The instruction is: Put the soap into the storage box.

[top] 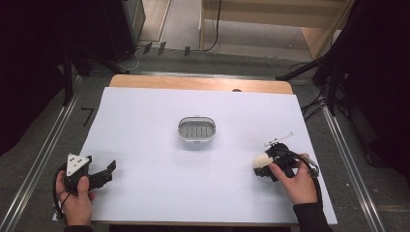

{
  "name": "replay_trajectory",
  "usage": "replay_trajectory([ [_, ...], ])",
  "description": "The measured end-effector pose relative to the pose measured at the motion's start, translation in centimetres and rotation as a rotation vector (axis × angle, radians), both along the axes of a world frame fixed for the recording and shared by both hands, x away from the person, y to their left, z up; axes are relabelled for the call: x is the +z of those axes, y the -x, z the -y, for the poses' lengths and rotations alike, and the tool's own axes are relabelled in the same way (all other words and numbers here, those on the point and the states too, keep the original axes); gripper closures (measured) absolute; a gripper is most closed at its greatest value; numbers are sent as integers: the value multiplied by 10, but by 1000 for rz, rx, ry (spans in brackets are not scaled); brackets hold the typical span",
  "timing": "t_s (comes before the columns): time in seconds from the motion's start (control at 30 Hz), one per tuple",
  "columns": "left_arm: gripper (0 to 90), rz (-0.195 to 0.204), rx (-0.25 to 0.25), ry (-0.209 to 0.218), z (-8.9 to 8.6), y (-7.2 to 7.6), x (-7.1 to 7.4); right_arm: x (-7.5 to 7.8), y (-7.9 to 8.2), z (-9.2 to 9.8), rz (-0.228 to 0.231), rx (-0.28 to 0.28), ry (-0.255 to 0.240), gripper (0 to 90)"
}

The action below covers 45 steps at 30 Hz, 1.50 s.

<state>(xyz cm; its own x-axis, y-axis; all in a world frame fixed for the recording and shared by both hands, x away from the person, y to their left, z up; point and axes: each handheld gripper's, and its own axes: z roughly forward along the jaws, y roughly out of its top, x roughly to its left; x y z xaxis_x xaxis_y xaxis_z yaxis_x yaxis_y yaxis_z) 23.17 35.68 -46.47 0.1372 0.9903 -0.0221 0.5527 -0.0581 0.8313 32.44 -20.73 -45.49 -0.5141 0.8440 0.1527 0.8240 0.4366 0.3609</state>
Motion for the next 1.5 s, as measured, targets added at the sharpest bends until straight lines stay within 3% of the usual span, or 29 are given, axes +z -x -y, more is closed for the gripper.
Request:
replay_trajectory([
  [0.83, 139, -1, 0, 3, 0, 0, 0, 6, 2, -2, 11, 10, 13, 235],
  [1.3, 139, 1, 0, 4, -1, 0, 0, 16, -2, -18, 12, 29, -17, 236],
  [1.5, 139, 0, 1, 5, -1, 0, 0, 17, -5, -27, 11, 44, -5, 236],
])
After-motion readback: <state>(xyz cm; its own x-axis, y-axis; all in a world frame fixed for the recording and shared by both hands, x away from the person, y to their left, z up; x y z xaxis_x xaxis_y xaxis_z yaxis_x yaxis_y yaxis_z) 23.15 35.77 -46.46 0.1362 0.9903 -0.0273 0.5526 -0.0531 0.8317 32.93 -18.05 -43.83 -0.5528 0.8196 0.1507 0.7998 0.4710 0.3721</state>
